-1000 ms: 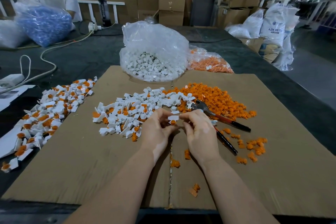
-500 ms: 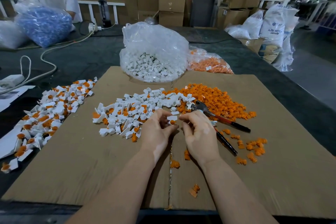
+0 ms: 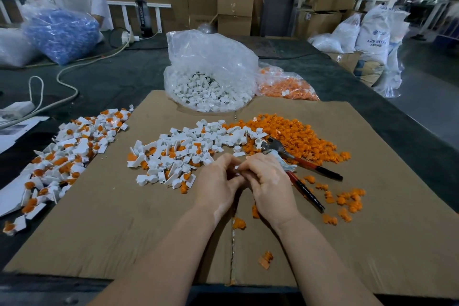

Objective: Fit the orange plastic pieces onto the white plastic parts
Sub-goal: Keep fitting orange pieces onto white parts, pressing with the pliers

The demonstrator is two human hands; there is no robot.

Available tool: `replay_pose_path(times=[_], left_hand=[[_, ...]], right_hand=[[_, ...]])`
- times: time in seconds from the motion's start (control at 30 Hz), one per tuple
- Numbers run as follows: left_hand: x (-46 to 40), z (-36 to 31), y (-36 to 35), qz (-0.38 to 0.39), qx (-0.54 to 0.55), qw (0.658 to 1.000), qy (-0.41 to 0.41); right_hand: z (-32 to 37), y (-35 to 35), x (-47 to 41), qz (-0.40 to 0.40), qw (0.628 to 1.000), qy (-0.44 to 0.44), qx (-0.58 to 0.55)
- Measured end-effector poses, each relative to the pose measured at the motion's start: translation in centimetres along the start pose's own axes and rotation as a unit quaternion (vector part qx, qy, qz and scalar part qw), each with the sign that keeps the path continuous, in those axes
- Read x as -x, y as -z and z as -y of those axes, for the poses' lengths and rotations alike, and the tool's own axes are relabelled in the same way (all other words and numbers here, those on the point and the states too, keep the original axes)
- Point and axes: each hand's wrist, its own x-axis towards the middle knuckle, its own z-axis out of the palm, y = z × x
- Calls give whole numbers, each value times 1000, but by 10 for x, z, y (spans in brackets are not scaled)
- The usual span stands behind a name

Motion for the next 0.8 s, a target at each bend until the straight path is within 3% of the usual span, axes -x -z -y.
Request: replay_pose_path(times=[0.17,0.37,0.57,0.8], left_hand=[[-3,1,1,-106,62,990,65],[-10,7,-2,-172,10,979,104],[-12,8,-5,-131,-112,976,133],[-10,3,-7,-101,-197,970,98]], right_hand=[[-3,-2,1,-86,993,-61,47],[-8,-6,0,-63,975,-130,171],[-6,-8,2,-69,960,-150,226],[-4,-9,2,-26,949,-162,271]])
